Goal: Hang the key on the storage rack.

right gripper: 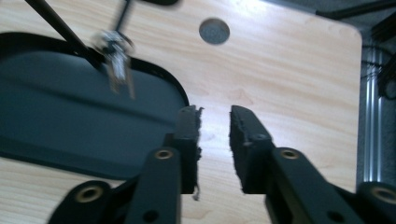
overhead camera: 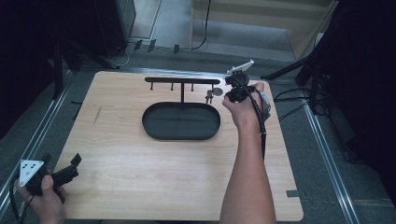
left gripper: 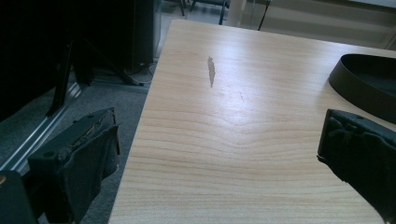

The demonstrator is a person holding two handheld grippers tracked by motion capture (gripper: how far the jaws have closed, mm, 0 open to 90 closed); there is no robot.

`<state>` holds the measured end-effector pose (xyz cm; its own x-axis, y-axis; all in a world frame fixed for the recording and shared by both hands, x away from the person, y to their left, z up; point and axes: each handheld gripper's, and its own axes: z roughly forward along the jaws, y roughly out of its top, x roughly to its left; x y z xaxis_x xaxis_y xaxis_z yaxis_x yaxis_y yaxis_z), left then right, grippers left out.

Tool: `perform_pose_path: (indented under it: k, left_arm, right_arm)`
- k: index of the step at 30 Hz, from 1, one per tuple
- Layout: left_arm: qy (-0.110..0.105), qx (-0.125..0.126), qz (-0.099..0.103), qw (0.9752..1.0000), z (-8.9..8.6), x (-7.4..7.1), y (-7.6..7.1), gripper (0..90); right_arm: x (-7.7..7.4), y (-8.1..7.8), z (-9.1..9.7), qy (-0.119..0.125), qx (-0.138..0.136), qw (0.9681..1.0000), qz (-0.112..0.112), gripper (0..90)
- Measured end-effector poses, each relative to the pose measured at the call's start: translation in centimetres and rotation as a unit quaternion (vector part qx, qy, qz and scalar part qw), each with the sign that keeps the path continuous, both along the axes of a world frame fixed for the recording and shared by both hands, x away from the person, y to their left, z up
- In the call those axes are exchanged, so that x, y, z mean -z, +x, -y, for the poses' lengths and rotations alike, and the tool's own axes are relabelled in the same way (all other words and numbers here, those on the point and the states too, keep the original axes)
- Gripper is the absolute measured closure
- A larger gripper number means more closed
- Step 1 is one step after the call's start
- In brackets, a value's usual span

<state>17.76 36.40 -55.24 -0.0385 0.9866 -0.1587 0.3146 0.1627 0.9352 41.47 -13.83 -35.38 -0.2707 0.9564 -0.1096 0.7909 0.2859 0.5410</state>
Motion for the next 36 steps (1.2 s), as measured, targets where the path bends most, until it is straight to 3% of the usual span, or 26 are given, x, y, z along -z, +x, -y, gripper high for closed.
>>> perform_pose_path:
  k: [3, 4, 5, 6, 7, 9, 10, 13, 18, 26, 29, 32, 33, 36]
  left_arm:
    - [0.0, 0.0, 0.0, 1.0, 0.0, 0.0, 0.0, 0.0]
    - [0.0, 0.0, 0.0, 1.0, 0.0, 0.0, 0.0, 0.0]
    - [0.0, 0.0, 0.0, 1.0, 0.0, 0.0, 0.0, 0.0]
    - [0.0, 0.0, 0.0, 1.0, 0.0, 0.0, 0.0, 0.0]
    - [0.0, 0.0, -0.001, 1.0, 0.0, 0.0, 0.0, 0.0]
    - [-0.001, -0.001, 0.0, 1.0, 0.0, 0.0, 0.0, 0.0]
    - [0.0, -0.001, 0.0, 1.0, 0.0, 0.0, 0.0, 0.0]
    - [0.0, 0.0, -0.001, 1.0, 0.0, 0.0, 0.0, 0.0]
    - [0.001, 0.0, -0.001, 1.0, 0.0, 0.0, 0.0, 0.0]
    - [0.001, 0.001, 0.0, 1.0, 0.0, 0.0, 0.0, 0.0]
    - [0.0, 0.0, 0.001, 1.0, 0.0, 0.0, 0.0, 0.0]
    - [0.001, 0.001, 0.0, 1.0, 0.0, 0.0, 0.0, 0.0]
    - [0.0, 0.001, 0.001, 1.0, 0.0, 0.0, 0.0, 0.0]
    - [0.001, 0.001, 0.002, 1.0, 0.0, 0.0, 0.0, 0.0]
  right_arm:
    - [1.2, -0.2, 1.2, -0.003, 0.012, 0.9998, -0.012, 59.3]
    - [1.2, -0.2, 1.2, -0.003, 0.012, 0.9998, -0.012, 59.3]
    - [2.1, -0.3, 1.9, -0.003, 0.019, 0.9996, -0.022, 47.9]
    - [2.1, -0.3, 1.9, -0.003, 0.019, 0.9996, -0.022, 47.9]
    - [3.0, -0.4, 2.6, 0.002, 0.029, 0.9985, -0.046, 34.3]
    - [3.4, -0.4, 2.8, 0.001, 0.031, 0.9982, -0.052, 28.9]
    - [4.3, -0.6, 3.5, -0.003, 0.051, 0.9969, -0.059, 15.1]
    - [5.4, -0.9, 4.5, 0.016, 0.059, 0.9958, -0.068, 1.5]
    - [7.1, -1.6, 5.9, 0.03, 0.064, 0.9948, -0.074, 0.0]
    - [9.9, -3.2, 8.3, 0.054, 0.063, 0.9948, -0.059, 0.0]
    - [10.9, -4.3, 9.5, 0.055, 0.063, 0.9962, -0.027, 0.0]
    - [11.3, -5.1, 10.1, 0.066, 0.063, 0.9958, -0.01, 0.0]
    - [11.9, -5.9, 10.9, 0.072, 0.063, 0.9954, 0.008, 0.0]
    - [12.6, -6.9, 11.7, 0.081, 0.06, 0.9944, 0.031, 0.0]
